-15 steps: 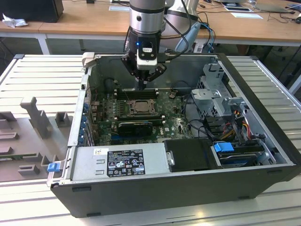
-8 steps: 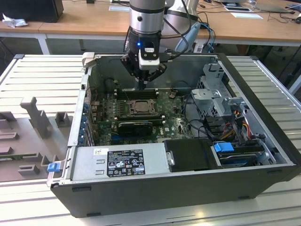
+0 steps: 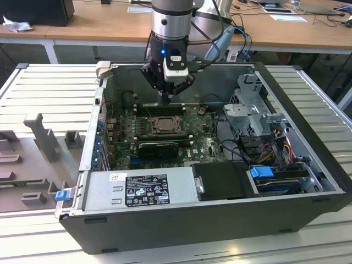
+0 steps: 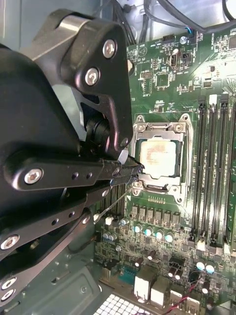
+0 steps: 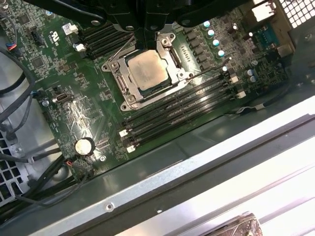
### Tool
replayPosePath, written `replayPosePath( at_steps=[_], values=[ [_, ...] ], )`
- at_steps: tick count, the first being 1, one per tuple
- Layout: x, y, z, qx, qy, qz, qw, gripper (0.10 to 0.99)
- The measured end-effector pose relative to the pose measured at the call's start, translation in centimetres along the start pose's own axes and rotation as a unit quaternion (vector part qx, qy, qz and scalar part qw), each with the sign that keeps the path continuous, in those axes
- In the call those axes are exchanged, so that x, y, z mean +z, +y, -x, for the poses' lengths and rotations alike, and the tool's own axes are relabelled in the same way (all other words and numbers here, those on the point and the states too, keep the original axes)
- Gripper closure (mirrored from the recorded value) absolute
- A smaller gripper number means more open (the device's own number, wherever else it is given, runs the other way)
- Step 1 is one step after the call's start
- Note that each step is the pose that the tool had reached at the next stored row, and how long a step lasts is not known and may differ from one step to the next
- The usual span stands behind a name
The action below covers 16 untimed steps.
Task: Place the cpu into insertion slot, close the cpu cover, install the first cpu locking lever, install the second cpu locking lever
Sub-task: 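Install the first cpu locking lever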
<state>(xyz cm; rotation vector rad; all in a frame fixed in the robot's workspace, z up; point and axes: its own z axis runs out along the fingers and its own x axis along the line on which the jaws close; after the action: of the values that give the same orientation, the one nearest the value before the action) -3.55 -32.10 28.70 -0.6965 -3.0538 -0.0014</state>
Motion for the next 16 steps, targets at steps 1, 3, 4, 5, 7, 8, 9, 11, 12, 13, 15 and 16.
replayPosePath(
  at_steps=[1, 3, 4, 5, 7, 8, 9, 11, 12, 13, 15, 16],
  values=[
    [0.00, 0.00, 0.00, -0.002, 0.0000, 0.0000, 1.0000, 0.980],
    [0.00, 0.00, 0.00, -0.009, 0.0000, -0.0001, 1.0000, 0.980],
    [0.00, 0.00, 0.00, -0.013, 0.0000, -0.0001, 0.9999, 0.980],
    [0.00, 0.00, 0.00, -0.014, 0.0000, -0.0001, 0.9999, 0.980],
    [0.00, 0.00, 0.00, -0.020, 0.0000, -0.0002, 0.9998, 0.980],
    [0.00, 0.00, 0.00, -0.023, 0.0000, -0.0002, 0.9997, 0.980],
    [0.00, 0.00, 0.00, -0.025, 0.0000, -0.0002, 0.9997, 0.980],
    [0.00, 0.00, 0.00, -0.029, 0.0000, -0.0003, 0.9996, 0.980],
    [0.00, 0.00, 0.00, -0.031, 0.0000, -0.0003, 0.9995, 0.980],
    [0.00, 0.00, 0.00, -0.034, 0.0000, -0.0003, 0.9994, 0.980],
    [0.00, 0.00, 0.00, -0.041, 0.0000, -0.0003, 0.9992, 0.980],
    [0.00, 0.00, 0.00, -0.045, 0.0000, -0.0004, 0.9990, 0.980]
  ],
)
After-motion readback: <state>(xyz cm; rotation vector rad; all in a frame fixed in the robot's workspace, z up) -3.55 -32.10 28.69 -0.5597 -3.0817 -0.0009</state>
